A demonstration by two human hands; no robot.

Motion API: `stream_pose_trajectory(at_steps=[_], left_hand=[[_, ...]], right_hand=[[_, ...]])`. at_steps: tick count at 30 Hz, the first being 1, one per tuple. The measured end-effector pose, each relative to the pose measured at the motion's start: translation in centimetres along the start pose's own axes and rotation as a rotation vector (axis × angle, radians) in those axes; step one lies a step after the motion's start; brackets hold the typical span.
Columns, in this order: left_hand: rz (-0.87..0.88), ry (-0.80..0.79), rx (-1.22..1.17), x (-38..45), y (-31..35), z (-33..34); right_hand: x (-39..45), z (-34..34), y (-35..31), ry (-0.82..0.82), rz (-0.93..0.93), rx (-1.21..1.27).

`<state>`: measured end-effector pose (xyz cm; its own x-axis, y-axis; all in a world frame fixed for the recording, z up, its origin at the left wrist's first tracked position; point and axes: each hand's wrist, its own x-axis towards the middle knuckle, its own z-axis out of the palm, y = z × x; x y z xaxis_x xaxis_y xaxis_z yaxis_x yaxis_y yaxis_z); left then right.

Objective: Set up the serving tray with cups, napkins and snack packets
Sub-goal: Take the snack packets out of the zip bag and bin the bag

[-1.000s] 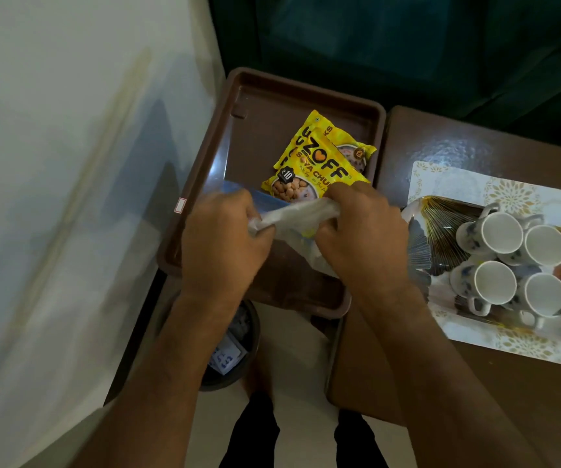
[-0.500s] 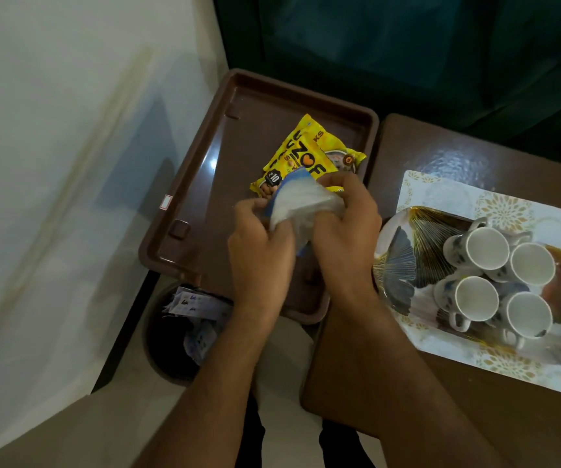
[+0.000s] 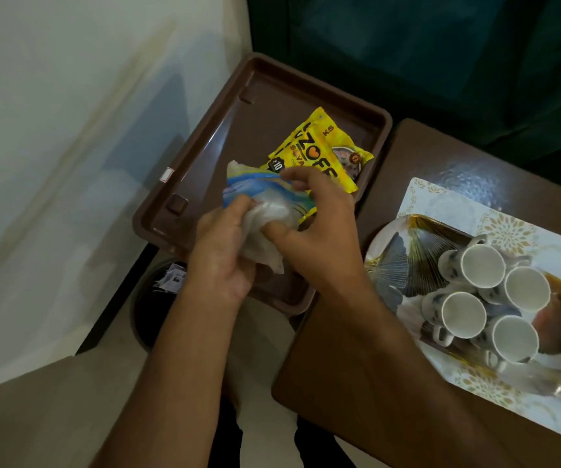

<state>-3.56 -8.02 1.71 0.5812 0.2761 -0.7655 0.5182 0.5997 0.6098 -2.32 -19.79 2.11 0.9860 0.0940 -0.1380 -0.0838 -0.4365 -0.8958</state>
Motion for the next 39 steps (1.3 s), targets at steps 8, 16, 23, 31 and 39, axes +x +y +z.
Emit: stream_pose_trajectory(at_steps=[8, 16, 23, 31, 39], left_hand=[[0.284, -0.092, 0.083, -0.2, 1.0, -7.3], [0.455, -0.124, 0.392, -0.2, 3.6, -17.6], [0.477, -0.046, 0.757, 2.4, 4.7, -28.9], [0.424, -0.010, 1.087, 10.6, -3.3, -34.6], [0.600, 0.031, 1.464, 16.6, -10.5, -35.8]], right_hand=[[-1.6, 4.3, -0.7, -0.163, 0.000, 0.141], [-4.9, 12.6, -3.2, 0.006, -0.293, -0.098], [-8.7, 21.8, -1.4, -0.137, -0.532, -0.496], [-9.6, 29.6, 5.7, -0.424, -0.211, -0.530], [-8.9, 33.3, 13.1, -0.774, -0.141, -0.896]])
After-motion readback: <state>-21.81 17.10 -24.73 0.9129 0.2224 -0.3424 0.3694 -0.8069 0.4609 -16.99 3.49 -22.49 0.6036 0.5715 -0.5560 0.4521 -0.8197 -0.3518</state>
